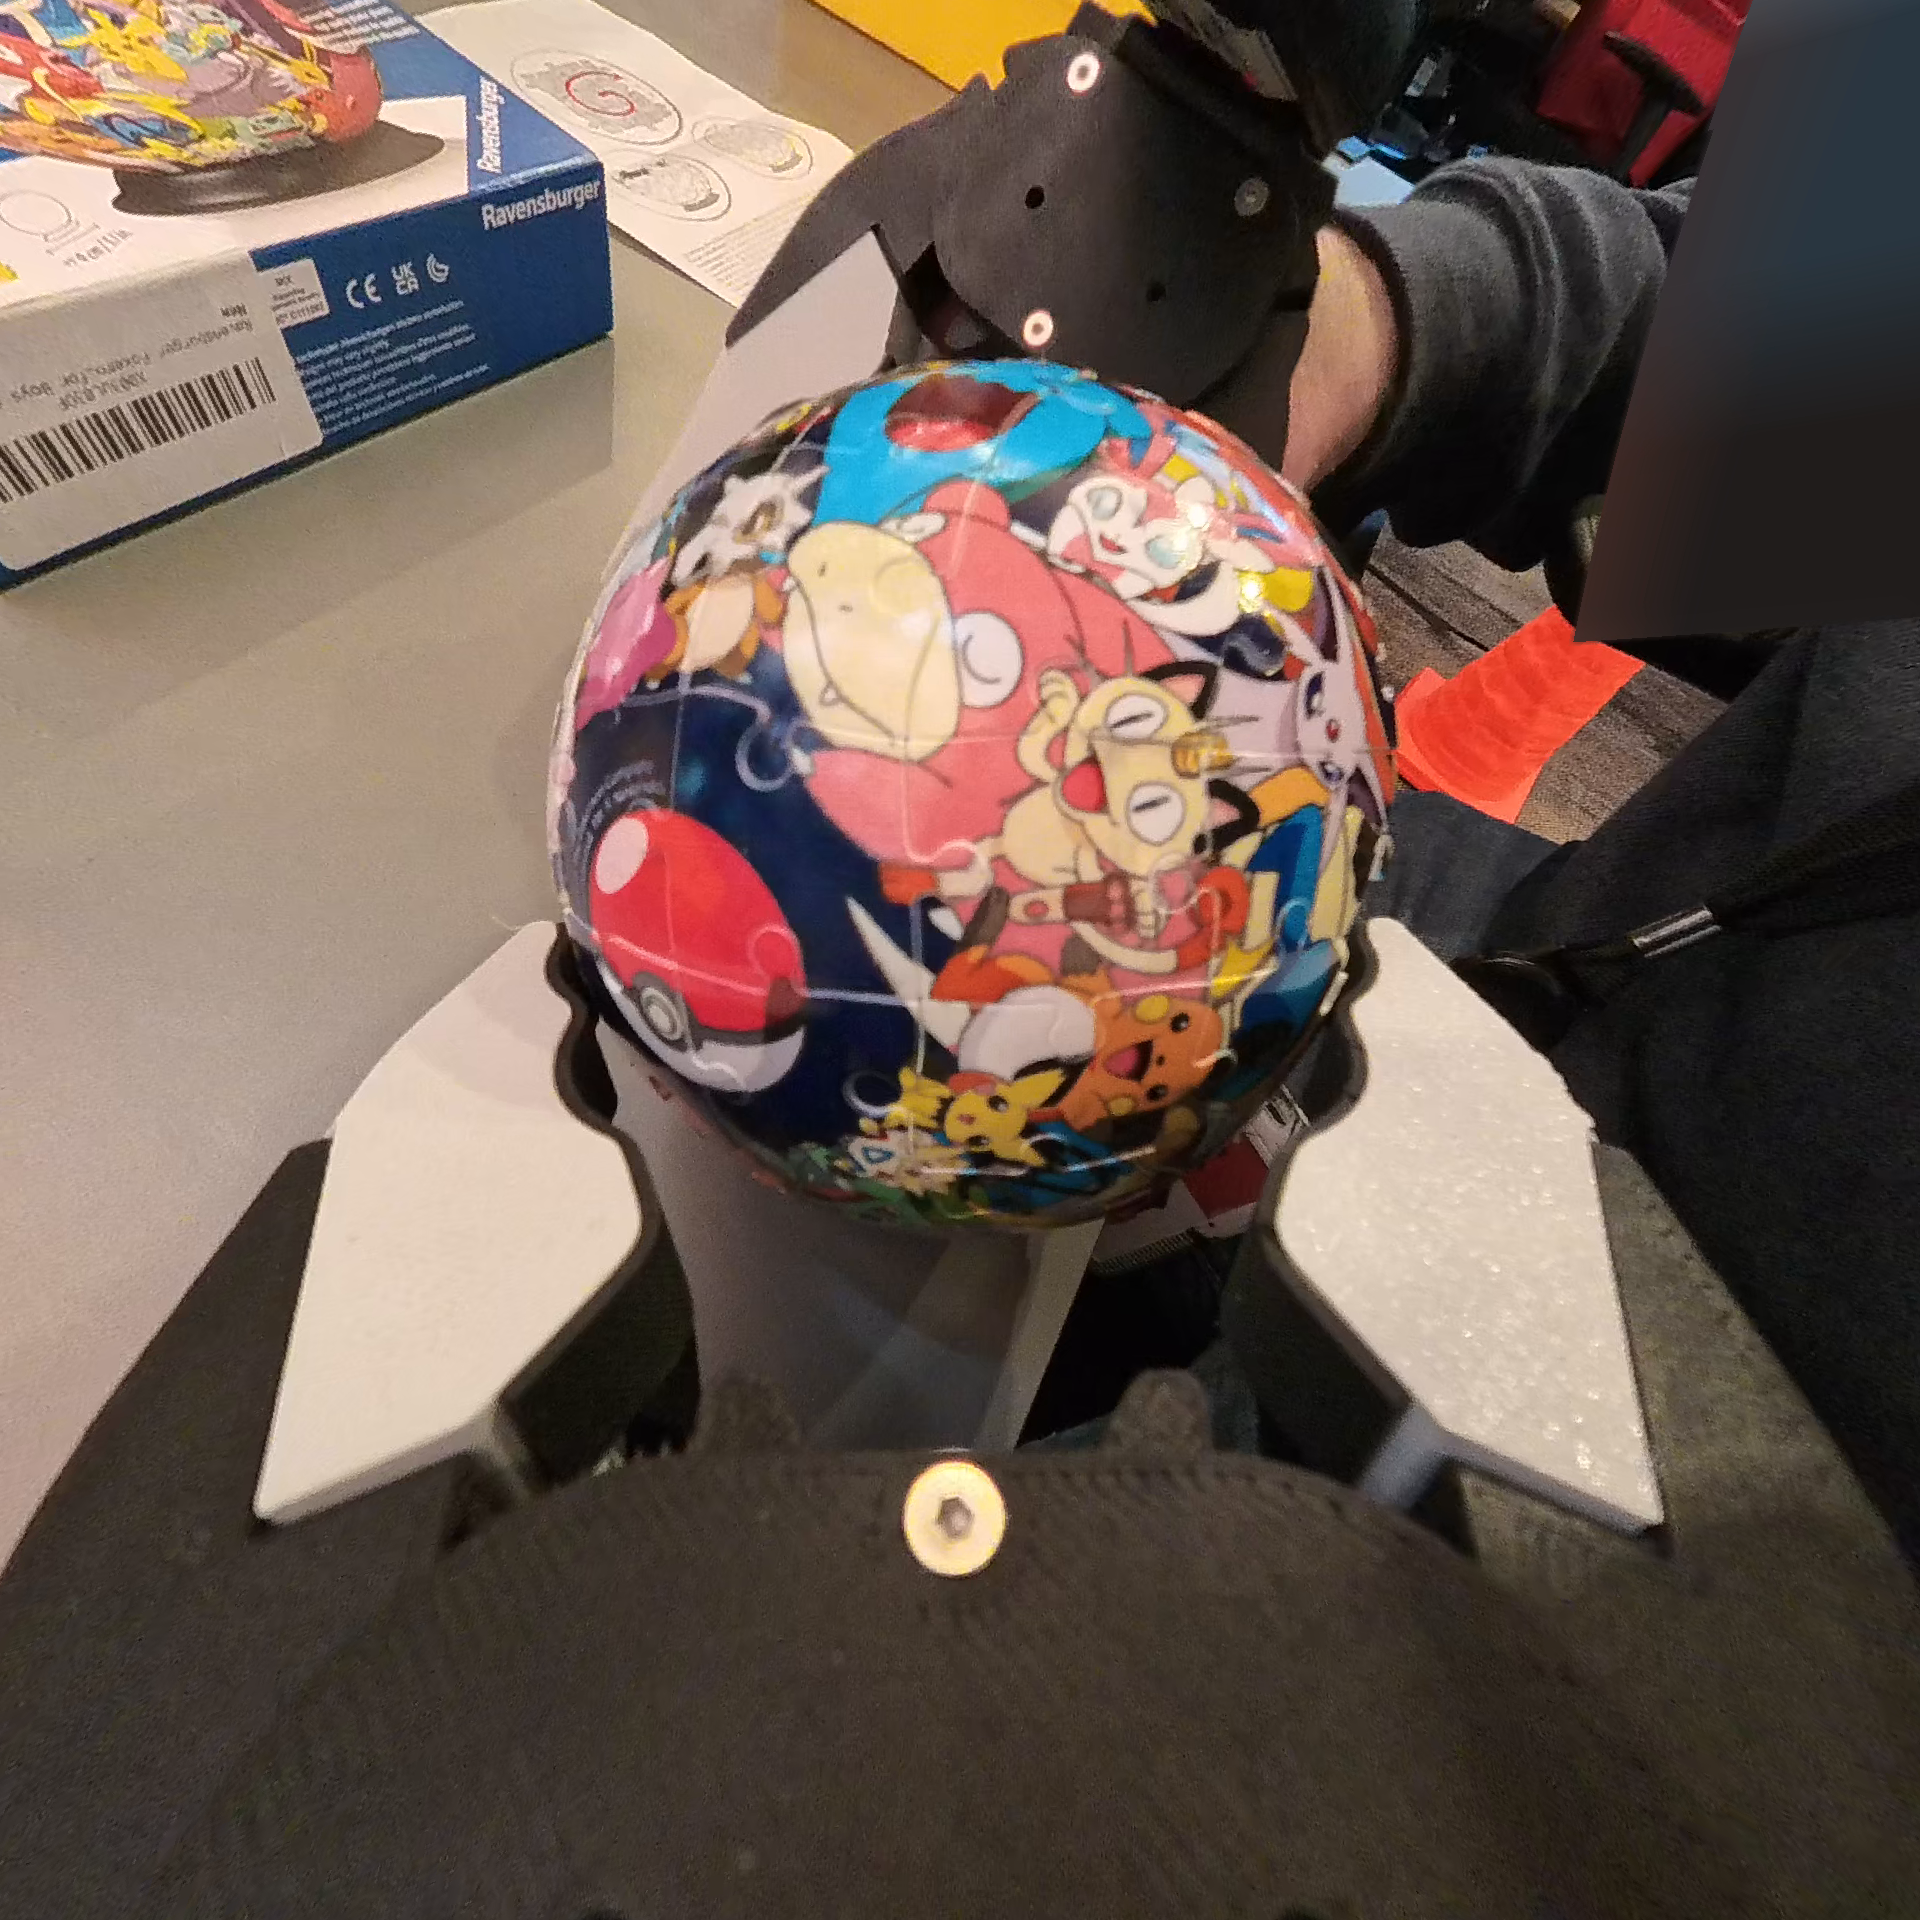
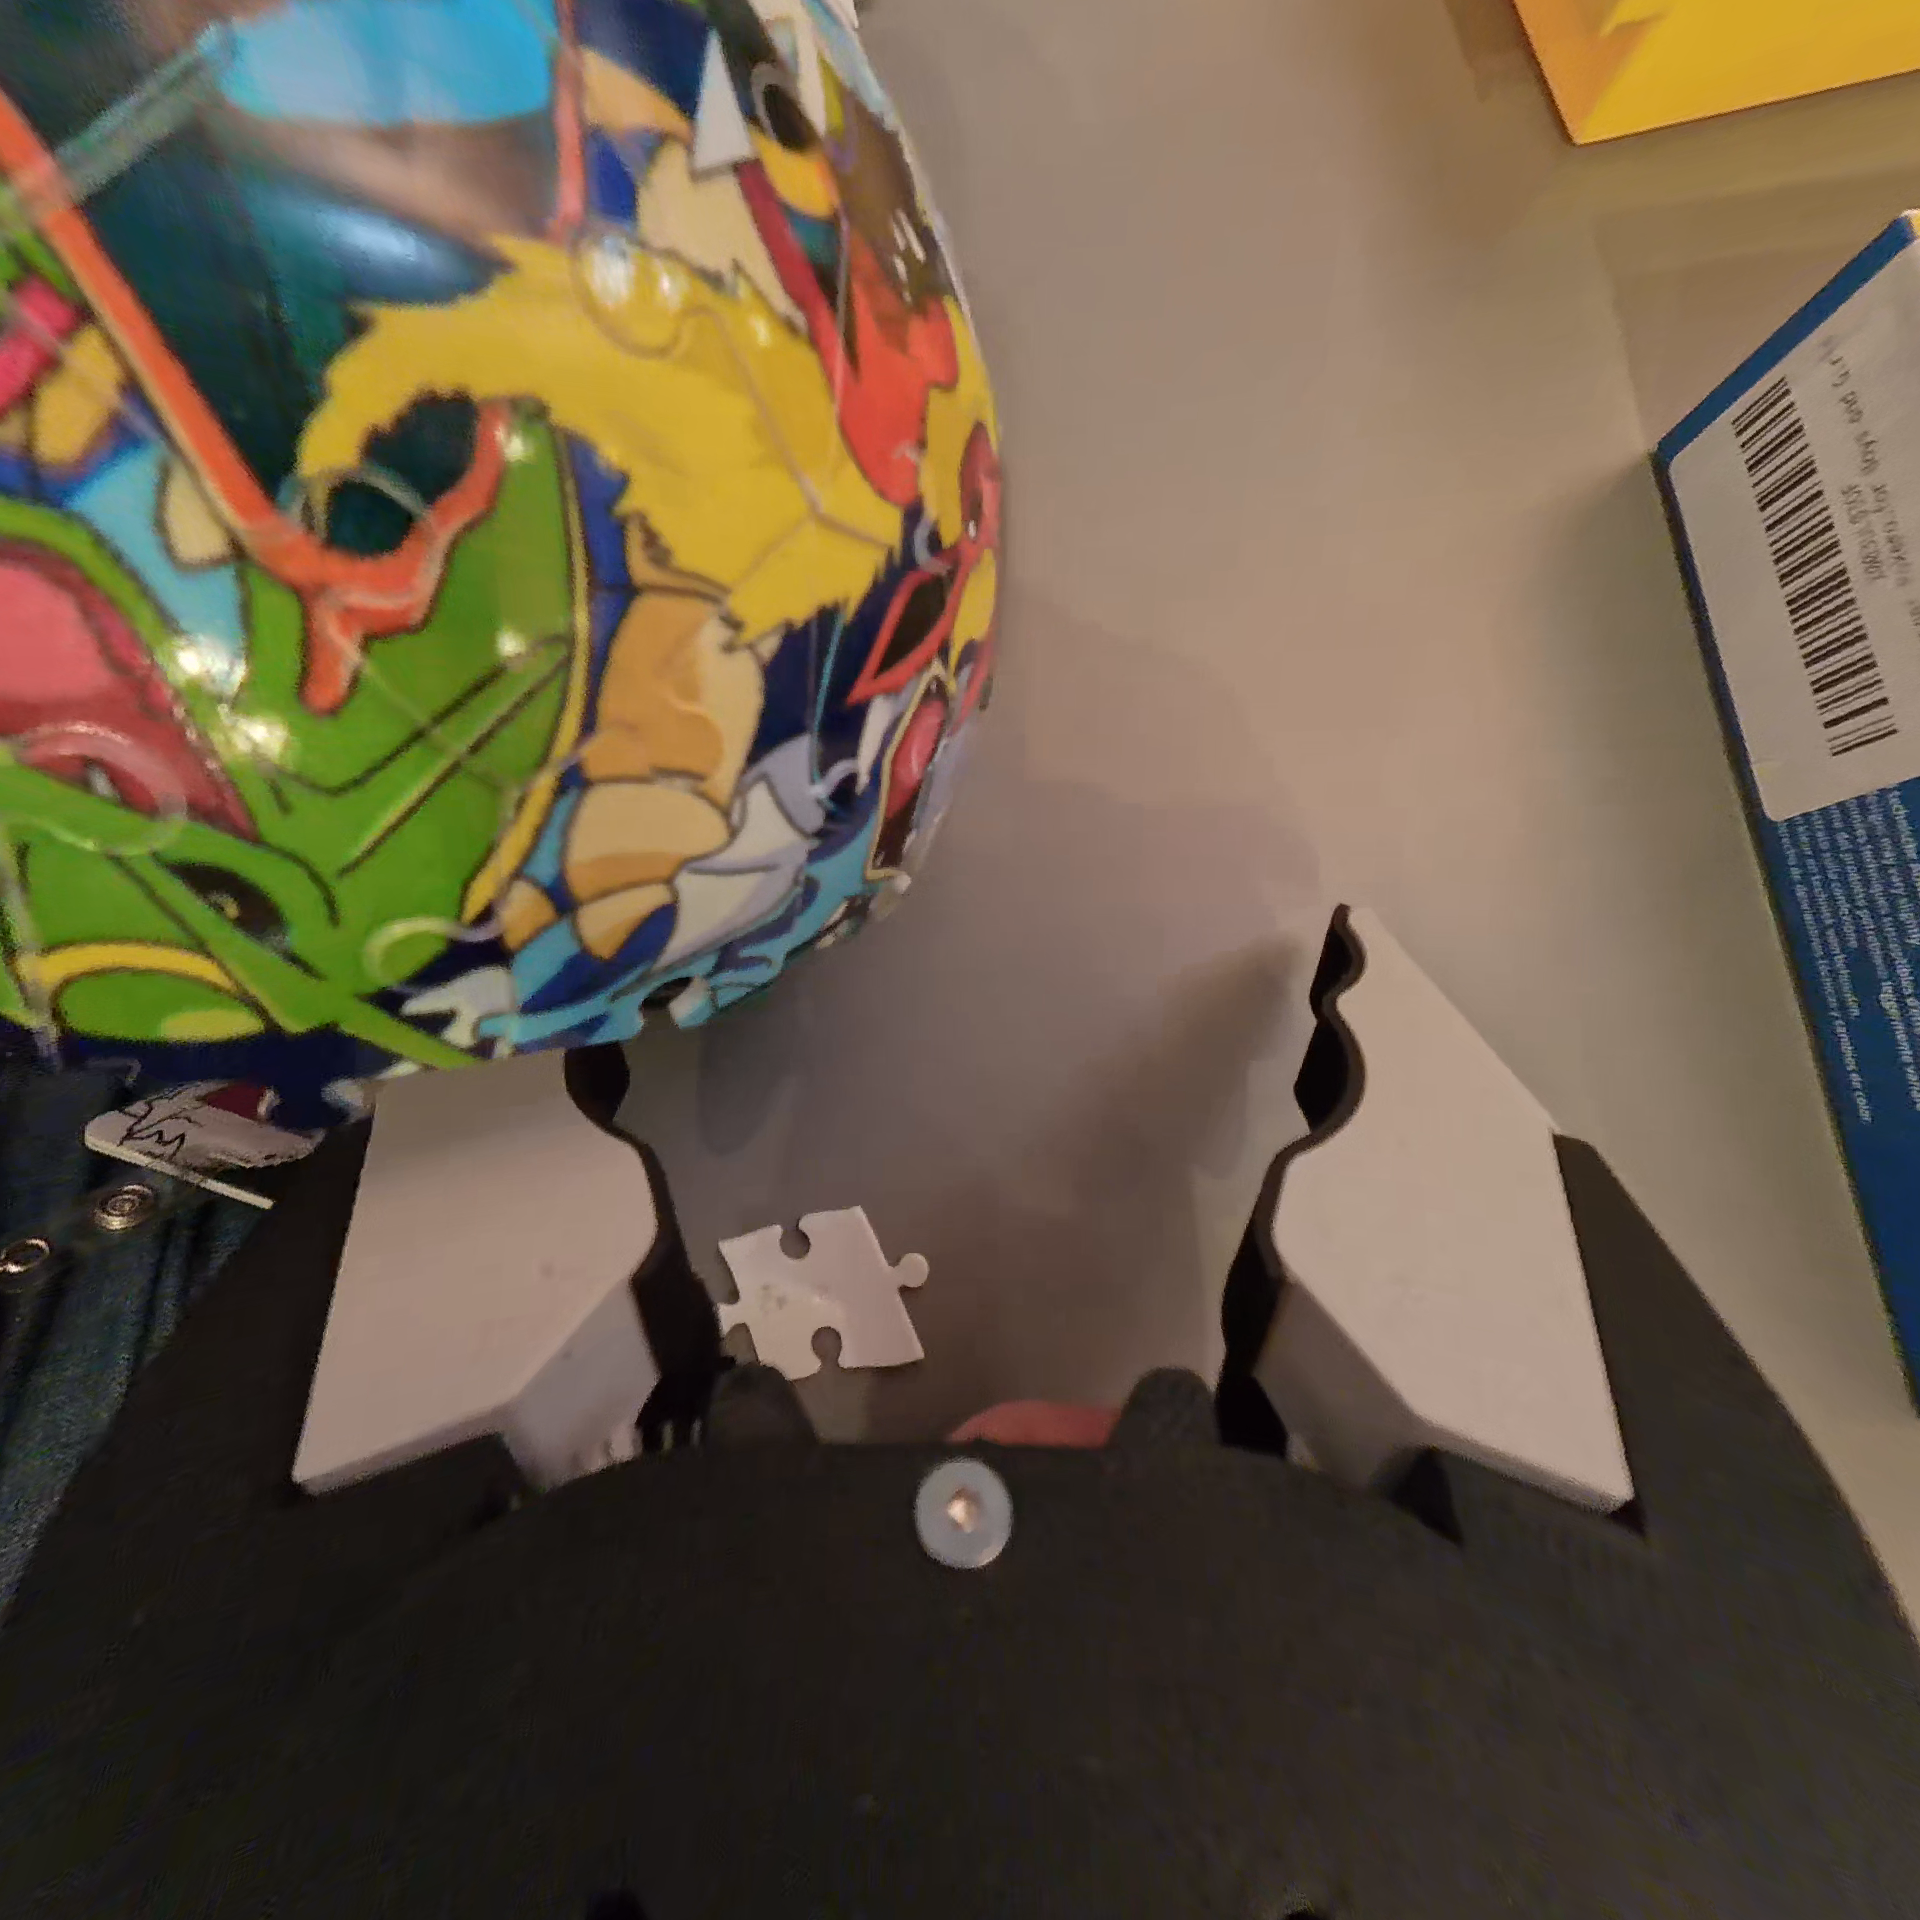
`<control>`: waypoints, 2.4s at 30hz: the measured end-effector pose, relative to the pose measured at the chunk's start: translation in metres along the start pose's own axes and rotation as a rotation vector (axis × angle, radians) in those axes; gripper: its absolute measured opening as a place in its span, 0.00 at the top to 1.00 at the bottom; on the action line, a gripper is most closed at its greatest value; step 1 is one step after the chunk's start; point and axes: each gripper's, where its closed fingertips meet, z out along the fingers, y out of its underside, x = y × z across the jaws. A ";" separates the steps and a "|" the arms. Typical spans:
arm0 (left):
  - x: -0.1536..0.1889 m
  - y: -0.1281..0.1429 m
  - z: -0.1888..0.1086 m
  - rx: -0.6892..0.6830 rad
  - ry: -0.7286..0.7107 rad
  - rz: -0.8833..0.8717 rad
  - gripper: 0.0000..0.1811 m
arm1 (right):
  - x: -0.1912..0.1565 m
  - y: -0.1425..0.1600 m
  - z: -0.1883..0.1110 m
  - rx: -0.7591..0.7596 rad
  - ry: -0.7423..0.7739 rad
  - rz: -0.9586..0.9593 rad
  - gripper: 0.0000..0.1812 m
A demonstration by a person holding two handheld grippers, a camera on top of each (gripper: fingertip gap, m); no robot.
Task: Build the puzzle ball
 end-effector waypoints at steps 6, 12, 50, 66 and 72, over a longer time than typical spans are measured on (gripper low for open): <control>0.000 0.000 0.000 0.000 -0.001 0.000 0.28 | -0.001 -0.003 -0.002 0.017 0.002 0.007 0.29; 0.000 0.000 0.000 0.002 0.000 -0.001 0.28 | 0.010 -0.008 0.000 0.076 0.068 0.060 0.28; 0.000 0.000 0.001 -0.002 -0.005 0.003 0.28 | 0.002 -0.009 0.013 0.063 0.050 0.091 0.38; -0.001 -0.001 0.001 -0.002 -0.009 -0.001 0.28 | 0.008 -0.009 0.009 0.078 0.084 0.118 0.37; -0.001 -0.003 0.002 -0.028 -0.029 -0.025 0.28 | 0.011 -0.011 0.007 0.092 0.157 0.078 0.30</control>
